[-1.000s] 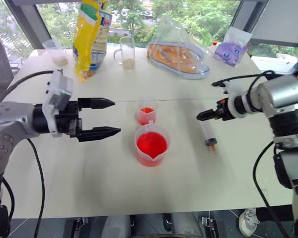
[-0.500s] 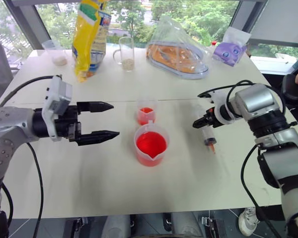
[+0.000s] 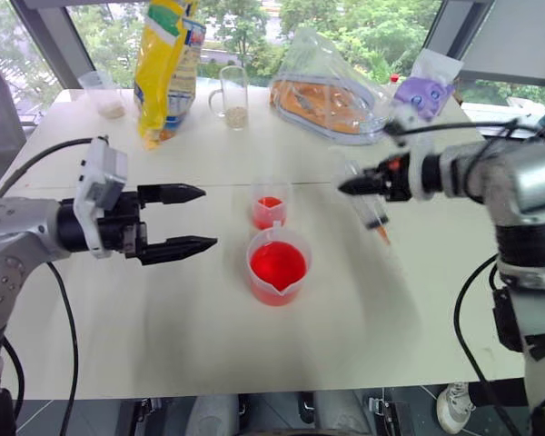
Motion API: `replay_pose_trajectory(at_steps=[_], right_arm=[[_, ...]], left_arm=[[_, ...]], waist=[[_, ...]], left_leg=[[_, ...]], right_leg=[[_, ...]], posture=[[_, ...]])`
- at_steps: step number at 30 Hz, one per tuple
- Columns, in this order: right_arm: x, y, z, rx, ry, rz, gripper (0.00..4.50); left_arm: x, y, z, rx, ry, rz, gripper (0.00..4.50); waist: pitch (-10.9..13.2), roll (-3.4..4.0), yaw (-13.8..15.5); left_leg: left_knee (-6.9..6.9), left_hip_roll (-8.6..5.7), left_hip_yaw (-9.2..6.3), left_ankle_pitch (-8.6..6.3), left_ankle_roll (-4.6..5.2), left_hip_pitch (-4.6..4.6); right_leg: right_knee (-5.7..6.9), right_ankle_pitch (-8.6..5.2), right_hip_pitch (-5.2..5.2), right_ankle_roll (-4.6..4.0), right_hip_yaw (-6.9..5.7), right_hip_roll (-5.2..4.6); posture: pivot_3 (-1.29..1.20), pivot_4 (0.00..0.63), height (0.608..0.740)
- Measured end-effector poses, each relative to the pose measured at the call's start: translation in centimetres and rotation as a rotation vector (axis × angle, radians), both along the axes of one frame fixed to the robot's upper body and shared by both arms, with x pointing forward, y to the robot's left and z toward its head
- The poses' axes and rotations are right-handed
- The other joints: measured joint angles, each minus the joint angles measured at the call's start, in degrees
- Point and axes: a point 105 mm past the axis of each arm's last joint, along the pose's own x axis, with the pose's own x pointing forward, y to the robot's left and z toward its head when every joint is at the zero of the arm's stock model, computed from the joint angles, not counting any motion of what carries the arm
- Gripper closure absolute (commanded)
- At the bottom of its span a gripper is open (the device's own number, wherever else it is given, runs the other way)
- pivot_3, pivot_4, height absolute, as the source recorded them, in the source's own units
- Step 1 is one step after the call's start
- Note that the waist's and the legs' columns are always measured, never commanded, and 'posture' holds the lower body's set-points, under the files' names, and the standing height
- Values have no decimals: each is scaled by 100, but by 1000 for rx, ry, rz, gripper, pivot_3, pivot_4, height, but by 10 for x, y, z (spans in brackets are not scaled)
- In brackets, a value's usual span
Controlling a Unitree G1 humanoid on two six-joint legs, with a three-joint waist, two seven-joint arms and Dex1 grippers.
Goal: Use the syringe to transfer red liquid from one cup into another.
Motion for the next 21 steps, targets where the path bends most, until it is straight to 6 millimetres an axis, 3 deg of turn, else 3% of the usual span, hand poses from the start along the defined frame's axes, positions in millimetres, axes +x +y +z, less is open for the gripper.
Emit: replay_pose_trajectory(at_steps=[4, 10, 14, 21], right_arm=[[-32, 26, 36, 185, -284, 222, 3101], [-78, 55, 69, 503, -413, 478, 3101], [-84, 69, 56, 636, -355, 540, 3101], [-76, 83, 20, 677, -310, 533, 3101]], left_arm=[[1, -2, 9, -24, -13, -17, 0], [9, -4, 17, -53, -7, -26, 0], [15, -6, 28, -62, -18, -43, 0], [17, -12, 38, -67, -18, -78, 0]], waist=[[-3, -5, -7], [-4, -7, -17], [-3, -5, -13], [-2, -5, -16]], left_leg=[[4, -1, 1, 1, -1, 7], [5, 2, -1, 6, -8, 17], [5, -1, 1, 6, -8, 17], [4, -3, -1, 6, -8, 16]], right_leg=[[0, 1, 8, 1, -1, -1], [12, 1, 12, 0, 0, 1], [12, 1, 13, 0, 1, 0], [12, 1, 11, 0, 1, 1]], posture=[[0, 150, 740], [0, 150, 740], [0, 150, 740], [0, 150, 740]])
